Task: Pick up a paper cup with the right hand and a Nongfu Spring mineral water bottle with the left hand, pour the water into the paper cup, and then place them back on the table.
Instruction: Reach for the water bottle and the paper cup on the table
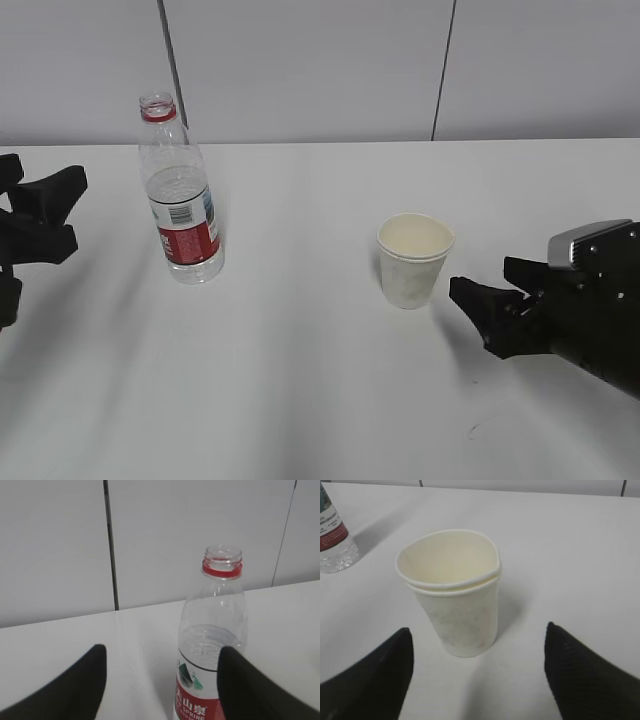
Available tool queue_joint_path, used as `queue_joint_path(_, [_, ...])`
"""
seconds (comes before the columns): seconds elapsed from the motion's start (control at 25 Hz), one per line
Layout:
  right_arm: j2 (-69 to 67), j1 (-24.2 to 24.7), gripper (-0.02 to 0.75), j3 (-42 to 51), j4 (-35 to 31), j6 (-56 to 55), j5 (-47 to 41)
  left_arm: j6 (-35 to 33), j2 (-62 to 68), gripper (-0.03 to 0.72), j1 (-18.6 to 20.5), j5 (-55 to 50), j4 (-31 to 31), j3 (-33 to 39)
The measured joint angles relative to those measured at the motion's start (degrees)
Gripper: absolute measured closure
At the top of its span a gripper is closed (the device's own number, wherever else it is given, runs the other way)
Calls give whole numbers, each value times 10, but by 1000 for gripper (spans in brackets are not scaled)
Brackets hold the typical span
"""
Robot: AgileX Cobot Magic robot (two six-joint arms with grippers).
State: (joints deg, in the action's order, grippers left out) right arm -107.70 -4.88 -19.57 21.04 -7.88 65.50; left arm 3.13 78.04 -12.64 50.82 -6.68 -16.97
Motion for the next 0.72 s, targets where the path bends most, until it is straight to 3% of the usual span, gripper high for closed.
queue_joint_path(0.2, [-41, 0, 91, -30, 25, -16, 0, 0, 0, 252, 0, -1, 0, 0])
queue_joint_path(0.72, [-120, 0, 90, -133, 72, -39, 0, 0, 0, 252, 0, -1, 0, 0])
